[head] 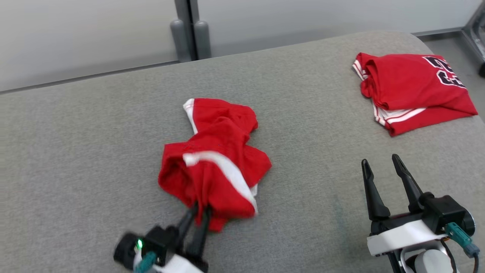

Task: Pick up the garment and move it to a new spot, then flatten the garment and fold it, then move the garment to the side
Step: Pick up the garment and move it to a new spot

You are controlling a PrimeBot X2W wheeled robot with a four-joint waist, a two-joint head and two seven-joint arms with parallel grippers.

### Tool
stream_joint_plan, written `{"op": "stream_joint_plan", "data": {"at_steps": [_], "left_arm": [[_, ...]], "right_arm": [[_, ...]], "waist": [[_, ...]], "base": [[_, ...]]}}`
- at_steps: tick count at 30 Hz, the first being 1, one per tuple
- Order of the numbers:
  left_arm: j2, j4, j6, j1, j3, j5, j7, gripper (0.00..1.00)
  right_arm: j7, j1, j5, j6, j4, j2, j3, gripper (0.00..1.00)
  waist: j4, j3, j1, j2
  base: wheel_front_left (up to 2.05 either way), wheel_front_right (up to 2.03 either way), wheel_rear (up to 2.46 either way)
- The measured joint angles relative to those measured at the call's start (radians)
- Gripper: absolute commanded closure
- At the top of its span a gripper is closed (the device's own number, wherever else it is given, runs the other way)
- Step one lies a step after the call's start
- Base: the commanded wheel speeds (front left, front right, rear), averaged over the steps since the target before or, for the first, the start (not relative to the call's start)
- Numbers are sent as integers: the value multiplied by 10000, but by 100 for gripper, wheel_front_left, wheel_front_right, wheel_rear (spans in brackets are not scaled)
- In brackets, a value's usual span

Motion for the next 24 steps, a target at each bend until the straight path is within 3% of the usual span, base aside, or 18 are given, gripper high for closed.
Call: {"op": "stream_joint_plan", "data": {"at_steps": [1,2,11,17,24], "left_arm": [[-56,215,-238,241,-58,-518,-4,2],[-65,376,-380,481,-178,-949,4,0],[238,-405,-499,1338,320,-2334,4,0],[433,-1666,-506,2046,1062,-2462,2,0],[-15,-2635,90,2698,2416,-1919,-2,0]], "right_arm": [[0,47,0,0,2,-6,-6,0],[2,105,0,0,6,-15,-35,0],[2,428,-2,0,35,-61,-42,0],[0,652,-27,0,25,-50,-8,0],[0,1032,-27,0,-17,-40,186,0]], "waist": [[92,-22,0,0],[187,-47,0,0],[943,-522,0,0],[1269,-951,0,0],[1438,-1548,0,0]], "base": [[0,0,0],[0,0,0],[0,0,0],[0,0,0],[0,0,0]]}}
